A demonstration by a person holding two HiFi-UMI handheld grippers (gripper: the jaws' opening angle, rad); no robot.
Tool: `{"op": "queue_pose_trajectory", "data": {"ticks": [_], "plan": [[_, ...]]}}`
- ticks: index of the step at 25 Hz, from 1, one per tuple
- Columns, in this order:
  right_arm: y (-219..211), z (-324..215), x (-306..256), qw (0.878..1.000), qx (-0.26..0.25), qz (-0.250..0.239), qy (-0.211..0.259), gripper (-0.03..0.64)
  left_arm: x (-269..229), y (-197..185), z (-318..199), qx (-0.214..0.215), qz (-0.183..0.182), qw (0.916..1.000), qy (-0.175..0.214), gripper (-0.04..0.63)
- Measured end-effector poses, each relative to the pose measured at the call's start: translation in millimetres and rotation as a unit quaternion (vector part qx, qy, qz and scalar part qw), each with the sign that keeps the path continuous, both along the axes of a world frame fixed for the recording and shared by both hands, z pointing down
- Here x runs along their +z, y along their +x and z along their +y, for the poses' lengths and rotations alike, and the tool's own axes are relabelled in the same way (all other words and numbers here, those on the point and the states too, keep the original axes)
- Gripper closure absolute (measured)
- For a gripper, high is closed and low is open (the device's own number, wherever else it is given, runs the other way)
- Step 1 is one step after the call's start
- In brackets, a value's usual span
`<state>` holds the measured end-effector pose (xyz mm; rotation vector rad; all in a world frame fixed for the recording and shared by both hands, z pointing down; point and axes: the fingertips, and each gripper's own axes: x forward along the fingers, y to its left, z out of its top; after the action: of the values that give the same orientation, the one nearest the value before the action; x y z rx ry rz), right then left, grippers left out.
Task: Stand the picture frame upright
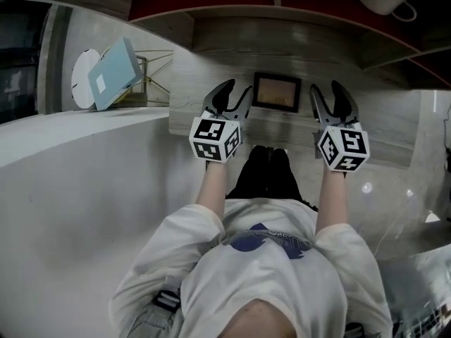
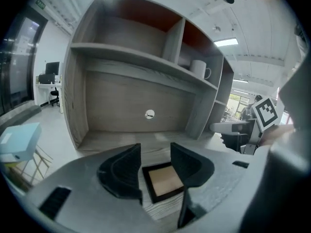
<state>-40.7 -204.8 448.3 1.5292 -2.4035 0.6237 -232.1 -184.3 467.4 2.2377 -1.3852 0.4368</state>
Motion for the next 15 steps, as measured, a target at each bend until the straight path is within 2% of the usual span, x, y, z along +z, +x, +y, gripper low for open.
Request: {"op": "queue_pose_trajectory", "data": {"ticks": [7, 15], "plan": [[-25.2, 1.8, 83.3, 0.997, -0.004, 0.018, -0.081, 0.397, 81.4, 2.9, -0.8, 0.016, 0.001, 0.9972, -0.073, 0.422], [-32.9, 8.9, 147.6, 0.988, -0.002, 0.034, -0.148, 0.403, 132.7, 4.9, 0.1, 0.017, 0.0, 0.9932, -0.115, 0.422]]}}
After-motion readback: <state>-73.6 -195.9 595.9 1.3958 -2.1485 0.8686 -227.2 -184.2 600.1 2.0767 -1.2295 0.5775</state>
